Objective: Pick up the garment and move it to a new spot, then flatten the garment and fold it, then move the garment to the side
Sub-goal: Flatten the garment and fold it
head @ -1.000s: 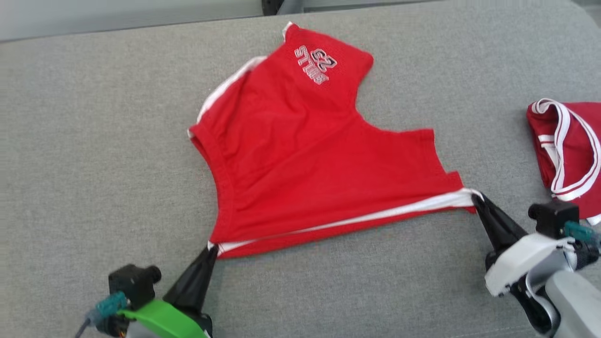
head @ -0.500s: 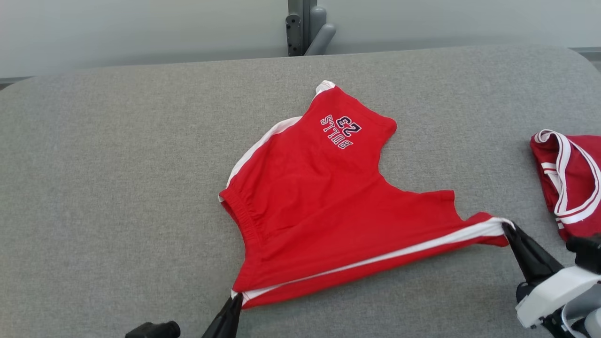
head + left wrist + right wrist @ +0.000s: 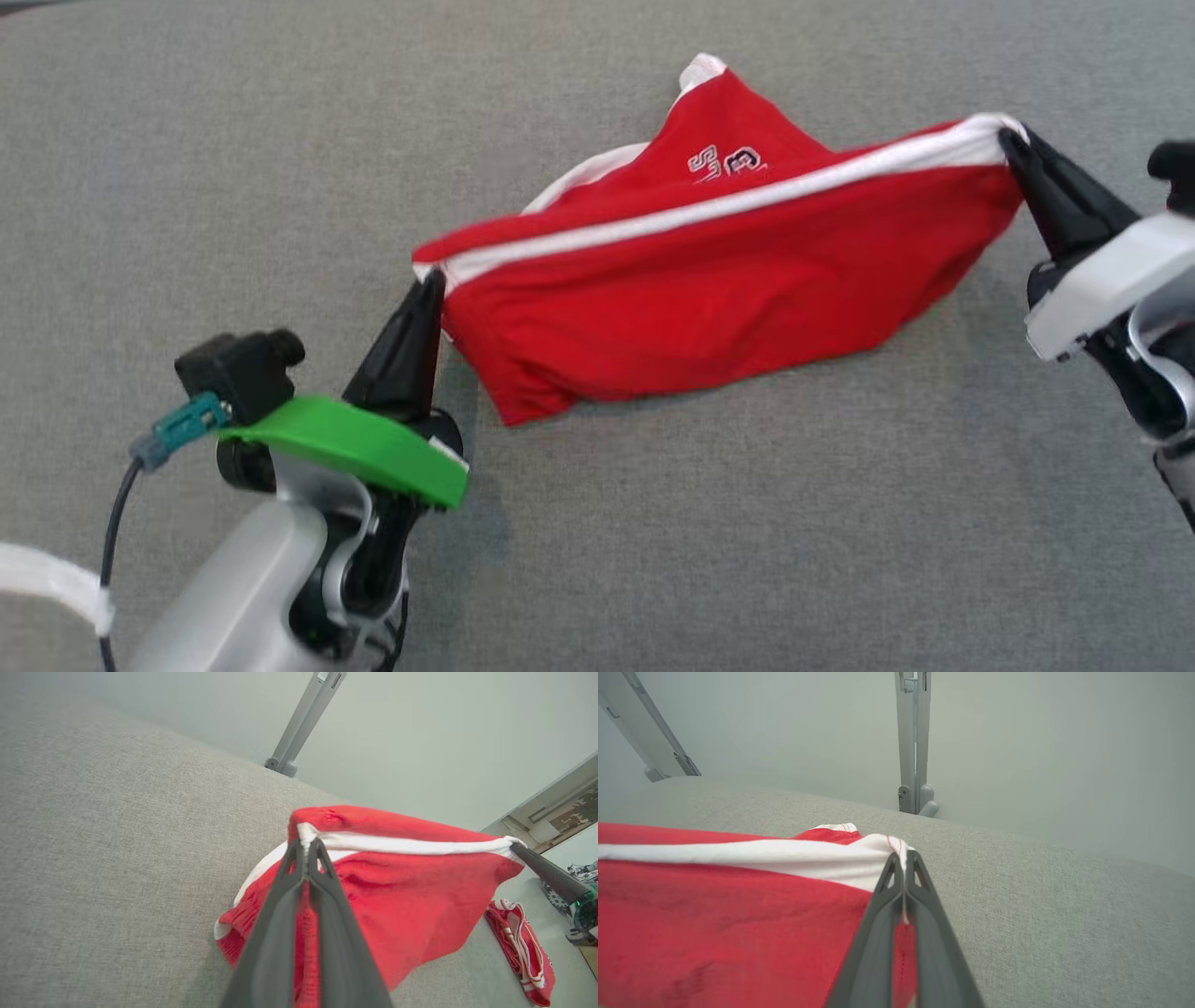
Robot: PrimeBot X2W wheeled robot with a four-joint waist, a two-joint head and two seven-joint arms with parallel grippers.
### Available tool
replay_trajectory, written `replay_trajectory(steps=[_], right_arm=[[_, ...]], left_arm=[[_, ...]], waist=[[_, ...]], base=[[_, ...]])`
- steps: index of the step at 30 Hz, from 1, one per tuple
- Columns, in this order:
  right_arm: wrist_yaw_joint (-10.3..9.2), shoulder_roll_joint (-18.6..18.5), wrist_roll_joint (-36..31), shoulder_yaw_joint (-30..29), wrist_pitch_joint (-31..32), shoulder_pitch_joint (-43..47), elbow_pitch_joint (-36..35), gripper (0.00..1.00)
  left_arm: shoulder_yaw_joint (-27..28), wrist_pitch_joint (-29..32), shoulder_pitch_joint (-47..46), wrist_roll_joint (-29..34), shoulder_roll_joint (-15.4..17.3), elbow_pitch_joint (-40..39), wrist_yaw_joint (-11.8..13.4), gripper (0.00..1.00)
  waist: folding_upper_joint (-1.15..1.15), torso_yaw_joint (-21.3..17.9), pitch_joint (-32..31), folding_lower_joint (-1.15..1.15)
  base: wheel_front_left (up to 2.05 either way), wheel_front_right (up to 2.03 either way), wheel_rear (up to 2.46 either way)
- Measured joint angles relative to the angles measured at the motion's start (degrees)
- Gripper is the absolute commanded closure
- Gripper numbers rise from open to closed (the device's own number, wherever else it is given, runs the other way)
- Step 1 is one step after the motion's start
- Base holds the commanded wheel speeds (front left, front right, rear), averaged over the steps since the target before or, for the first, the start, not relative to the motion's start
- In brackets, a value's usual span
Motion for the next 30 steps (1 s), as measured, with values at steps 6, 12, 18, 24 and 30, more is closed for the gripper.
replay_trajectory(steps=[6,12,18,24,30], right_arm=[[-0.01,0.57,-1.55,4.74,2.94,-15.34,8.33,1.00],[-0.01,2.60,-1.97,9.22,2.64,-24.36,17.30,1.00],[-0.02,3.02,-1.86,12.48,1.25,-29.24,23.88,1.00],[-0.02,2.91,-1.30,14.86,-0.43,-31.24,27.10,0.05],[-0.02,1.71,0.09,17.51,-3.22,-32.47,27.40,0.00]], left_arm=[[-0.16,2.27,-11.27,0.49,-4.50,9.21,-0.21,1.00],[-1.54,2.45,-15.98,1.44,-7.51,17.49,-1.11,1.00],[-2.50,1.82,-18.27,1.92,-10.02,22.28,-2.10,1.00],[-2.70,1.30,-19.14,1.94,-10.56,24.17,-2.78,1.00],[-2.72,0.19,-18.96,2.47,-9.85,23.80,-2.70,0.00]], waist=[[0.00,4.18,5.83,0.00],[0.00,8.20,9.19,0.00],[0.00,10.93,11.33,0.00],[0.00,12.01,12.43,0.00],[0.00,11.51,12.16,0.00]], base=[[0.00,0.00,0.00],[0.00,0.00,0.00],[0.00,0.00,0.00],[0.00,0.00,0.00],[0.00,0.00,0.00]])
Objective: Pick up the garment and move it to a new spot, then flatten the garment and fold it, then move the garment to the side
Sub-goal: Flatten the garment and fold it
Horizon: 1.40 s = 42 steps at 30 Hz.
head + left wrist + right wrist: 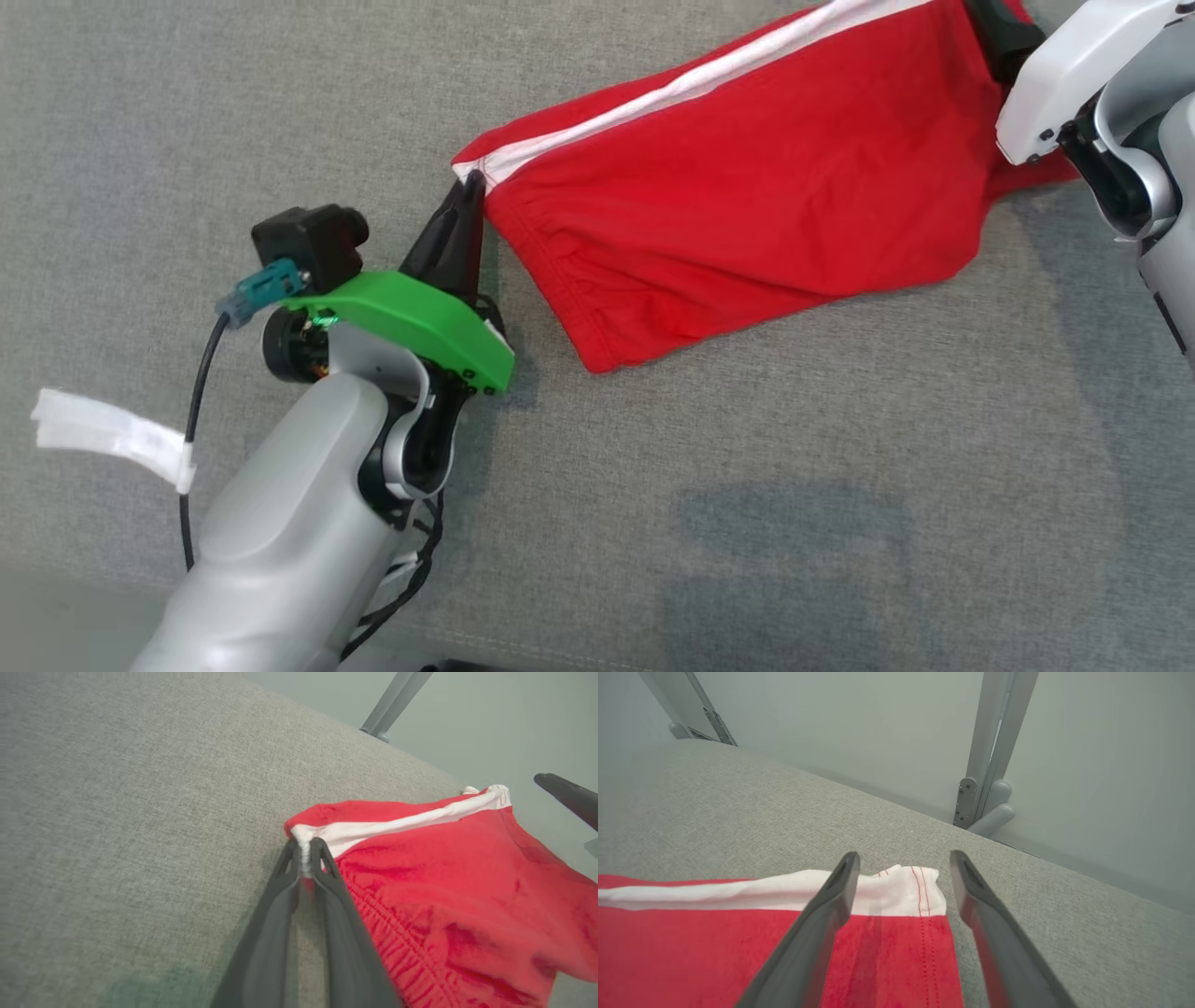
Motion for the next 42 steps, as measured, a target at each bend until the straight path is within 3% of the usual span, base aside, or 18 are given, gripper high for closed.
replay_trajectory(steps=[4,12,15,24,25,26,27,34,38,42], right_arm=[[0.00,-1.92,3.18,1.52,1.83,-0.04,-2.29,0.00],[-0.01,-6.27,8.42,3.20,13.15,2.92,-4.53,0.00],[-0.01,-6.81,8.87,3.26,16.19,4.22,-3.90,0.00],[-0.25,-7.11,11.96,4.38,24.16,5.87,-2.47,0.00],[-0.25,-7.19,12.38,4.56,24.59,5.87,-2.46,0.35],[-0.26,-7.22,12.45,4.90,24.82,5.91,-2.33,0.90],[-0.26,-7.24,12.84,5.31,25.39,6.11,-2.27,1.00],[-0.13,-4.70,20.15,3.68,24.74,9.35,-1.67,1.00],[-0.04,-1.68,24.40,1.09,22.36,11.76,-0.05,1.00],[-0.04,-1.27,28.19,-0.08,21.87,16.31,0.24,1.00]], left_arm=[[0.18,-1.49,2.93,1.14,2.42,-2.65,0.96,0.00],[-1.19,-5.78,10.37,7.06,7.11,-13.59,4.91,0.00],[-2.02,-6.47,13.01,8.96,7.26,-15.60,5.73,0.00],[-3.34,-7.48,16.30,10.24,5.25,-14.77,4.95,0.00],[-3.32,-7.50,16.46,10.25,5.12,-14.51,4.83,0.00],[-3.39,-7.51,16.69,10.45,5.08,-14.17,4.36,0.00],[-3.54,-7.53,16.96,10.69,5.03,-13.86,3.88,0.00],[-2.81,-7.60,19.69,10.98,4.99,-11.91,1.51,0.00],[-2.02,-7.70,23.08,12.93,7.12,-11.35,-0.20,0.00],[-0.65,-7.78,27.46,14.05,8.54,-11.22,-1.48,0.00]], waist=[[0.00,-0.94,-1.34,0.00],[0.00,-2.09,-3.24,0.00],[0.00,-1.42,-3.05,0.00],[0.00,2.34,-2.63,0.00],[0.00,2.67,-2.81,0.00],[0.00,2.92,-3.08,0.00],[0.00,3.11,-3.41,0.00],[0.00,3.13,-6.47,0.00],[0.00,1.16,-8.34,0.00],[0.00,-1.25,-11.34,0.00]], base=[[0.00,0.00,0.00],[0.00,0.00,0.00],[0.00,0.00,0.00],[0.00,0.00,0.00],[0.00,0.00,0.00],[0.00,0.00,0.00],[0.00,0.00,0.00],[0.00,0.00,0.00],[0.00,0.00,0.00],[0.00,0.00,0.00]])
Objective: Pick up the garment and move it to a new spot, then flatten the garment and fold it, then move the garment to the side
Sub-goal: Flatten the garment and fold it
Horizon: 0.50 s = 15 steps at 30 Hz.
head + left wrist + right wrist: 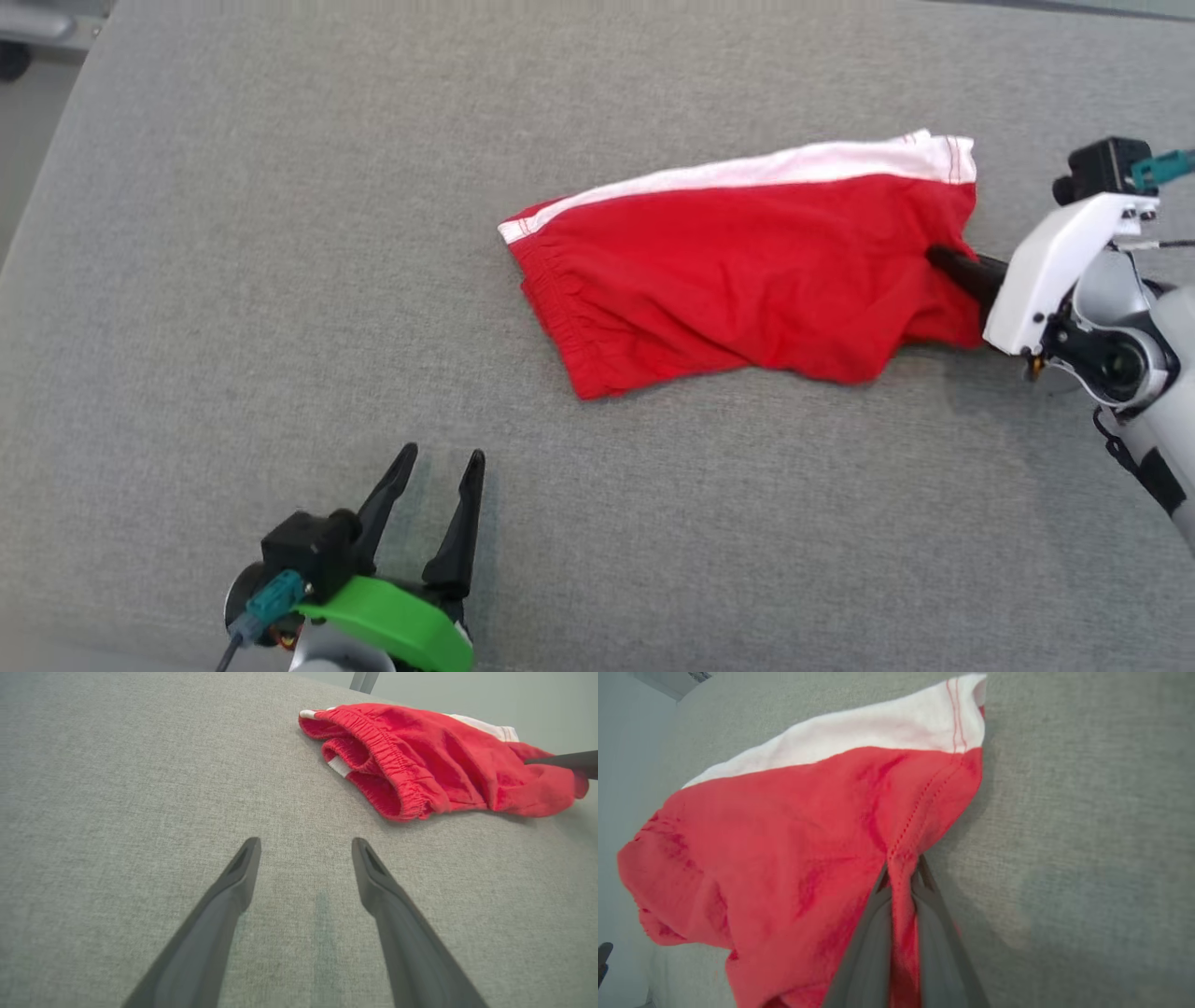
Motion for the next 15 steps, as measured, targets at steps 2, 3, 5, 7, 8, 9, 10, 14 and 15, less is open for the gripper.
replay_trajectory(steps=[2,3,5,7,8,9,10,14,15], right_arm=[[0.00,-0.90,1.52,-1.22,-0.90,2.10,-0.09,1.00],[0.01,-1.62,2.47,-2.04,-1.24,3.10,-0.04,1.00],[0.00,-3.30,3.81,-3.83,-1.86,5.61,0.38,1.00],[0.00,-4.95,4.60,-5.28,-2.63,8.63,1.29,1.00],[0.00,-5.77,5.01,-6.08,-3.18,10.06,1.87,1.00],[0.00,-6.43,5.41,-7.23,-4.09,11.46,2.59,1.00],[0.00,-7.06,5.86,-8.34,-4.92,12.70,3.25,1.00],[0.00,-9.14,6.89,-12.37,-8.55,17.46,5.94,1.00],[0.00,-9.44,7.21,-13.25,-9.54,18.36,6.21,1.00]], left_arm=[[0.49,0.00,2.09,0.76,0.75,-0.01,-1.03,0.00],[0.85,0.00,2.73,1.96,0.90,-0.29,-1.58,0.00],[1.51,-0.01,3.79,3.43,0.96,-0.78,-2.69,0.00],[1.86,-0.01,5.27,5.16,1.12,-0.92,-3.82,0.00],[2.24,-0.01,6.09,5.82,1.03,-0.97,-4.37,0.00],[2.50,-0.01,6.75,6.66,0.92,-0.94,-4.88,0.00],[2.78,-0.01,7.18,7.31,0.74,-0.90,-5.27,0.00],[4.89,-0.08,9.03,9.28,-1.10,-0.68,-6.48,0.00],[5.22,-0.07,9.57,9.70,-1.54,-0.45,-6.77,0.00]], waist=[[0.00,-1.45,-1.67,0.00],[0.00,-2.16,-2.48,0.00],[0.00,-3.55,-4.09,0.00],[0.00,-4.84,-5.61,0.00],[0.00,-5.41,-6.32,0.00],[0.00,-5.94,-7.04,0.00],[0.00,-6.41,-7.71,0.00],[0.00,-7.69,-10.17,0.00],[0.00,-7.87,-10.75,0.00]], base=[[0.00,0.00,0.00],[0.00,0.00,0.00],[0.00,0.00,0.00],[0.00,0.00,0.00],[0.00,0.00,0.00],[0.00,0.00,0.00],[0.00,0.00,0.00],[0.00,0.00,0.00],[0.00,0.00,0.00]])
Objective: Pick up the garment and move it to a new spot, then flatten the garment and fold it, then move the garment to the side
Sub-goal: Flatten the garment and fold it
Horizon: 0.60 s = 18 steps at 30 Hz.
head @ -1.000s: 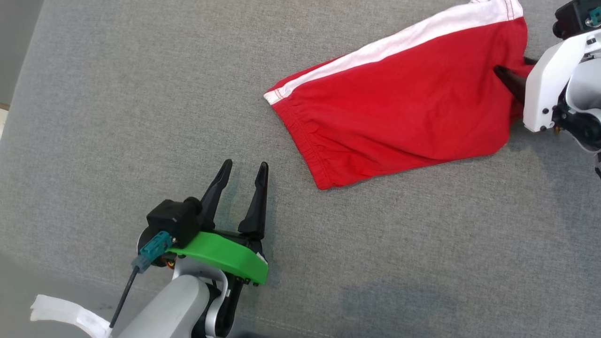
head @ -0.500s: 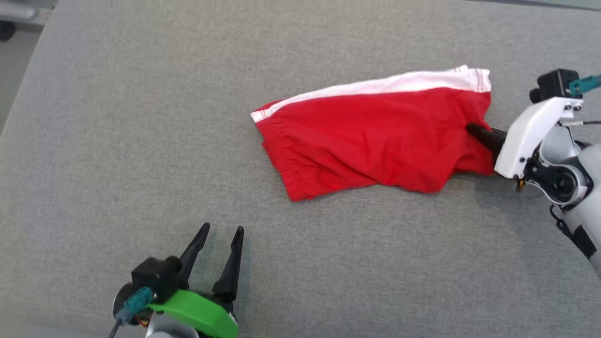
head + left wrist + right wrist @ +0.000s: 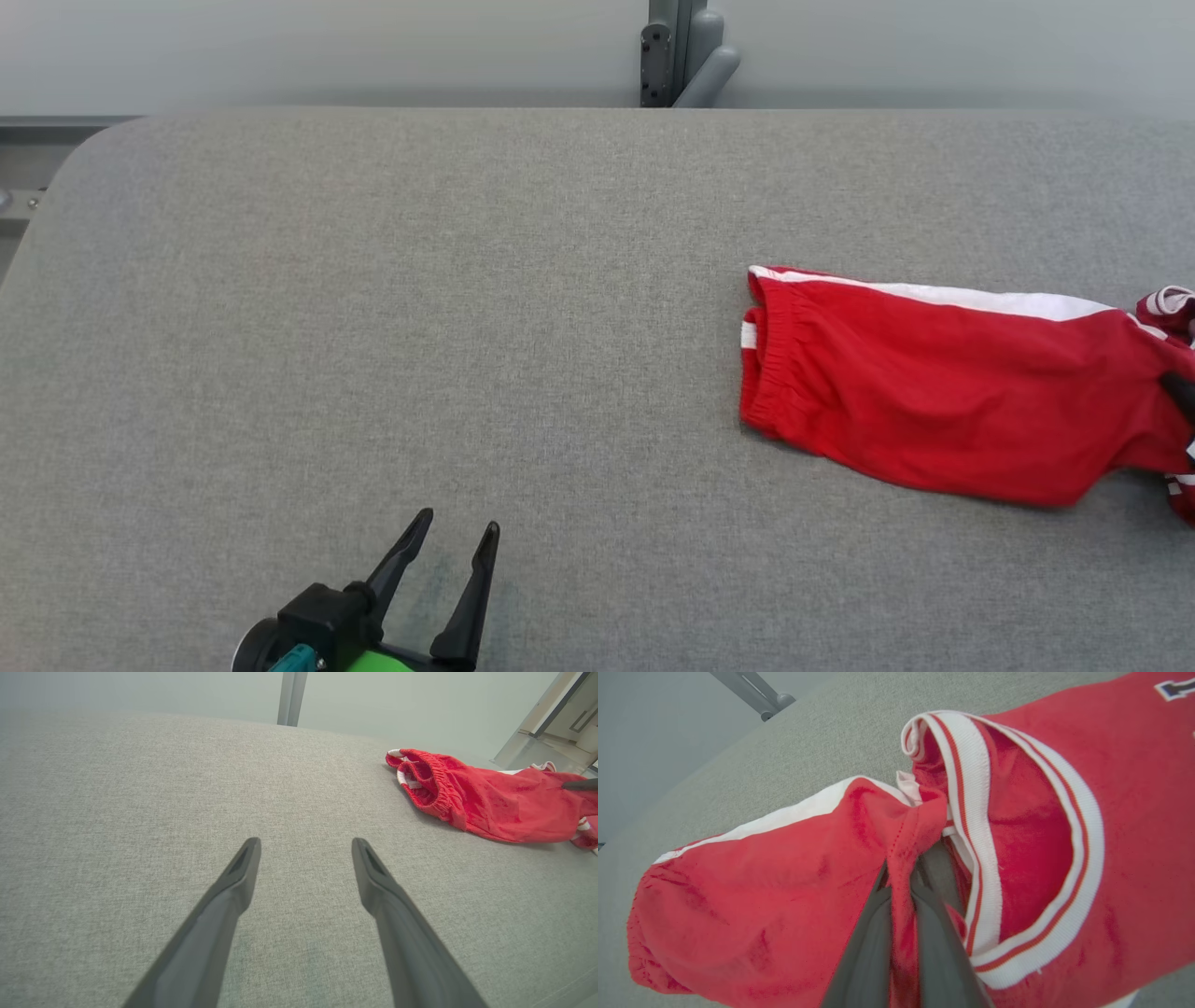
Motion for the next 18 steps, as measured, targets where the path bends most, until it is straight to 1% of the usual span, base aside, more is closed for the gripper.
replay_trajectory(steps=[4,6,10,13,16,18], right_arm=[[0.00,-1.16,-0.13,-2.49,-3.48,1.90,-1.15,1.00],[0.00,-1.88,-1.72,-3.07,-4.57,1.76,-4.20,1.00],[0.00,-0.68,-5.21,-1.67,-3.87,0.40,-9.60,1.00],[0.00,2.07,-7.95,0.34,-1.55,-1.23,-14.61,1.00],[0.00,6.04,-10.77,2.19,0.89,-2.14,-18.39,1.00],[0.00,9.16,-13.35,3.20,2.40,-2.95,-19.44,1.00]], left_arm=[[2.05,-0.01,1.69,1.18,-1.68,0.46,-0.97,0.00],[3.46,-0.01,2.41,2.50,-2.61,0.94,-1.57,0.00],[4.69,-0.01,3.53,3.68,-4.03,1.86,-2.78,0.00],[5.49,-0.01,3.75,4.23,-5.46,2.22,-3.52,0.00],[6.17,-0.01,3.93,5.06,-6.33,2.55,-4.44,0.00],[6.65,-0.01,3.88,5.90,-7.03,2.80,-4.97,0.00]], waist=[[0.00,-0.36,-1.82,0.00],[0.00,-0.49,-2.50,0.00],[0.00,-0.48,-3.14,0.00],[0.00,-0.15,-3.41,0.00],[0.00,0.25,-3.13,0.00],[0.00,0.48,-2.53,0.00]], base=[[0.00,0.00,0.00],[0.00,0.00,0.00],[0.00,0.00,0.00],[0.00,0.00,0.00],[0.00,0.00,0.00],[0.00,0.00,0.00]])
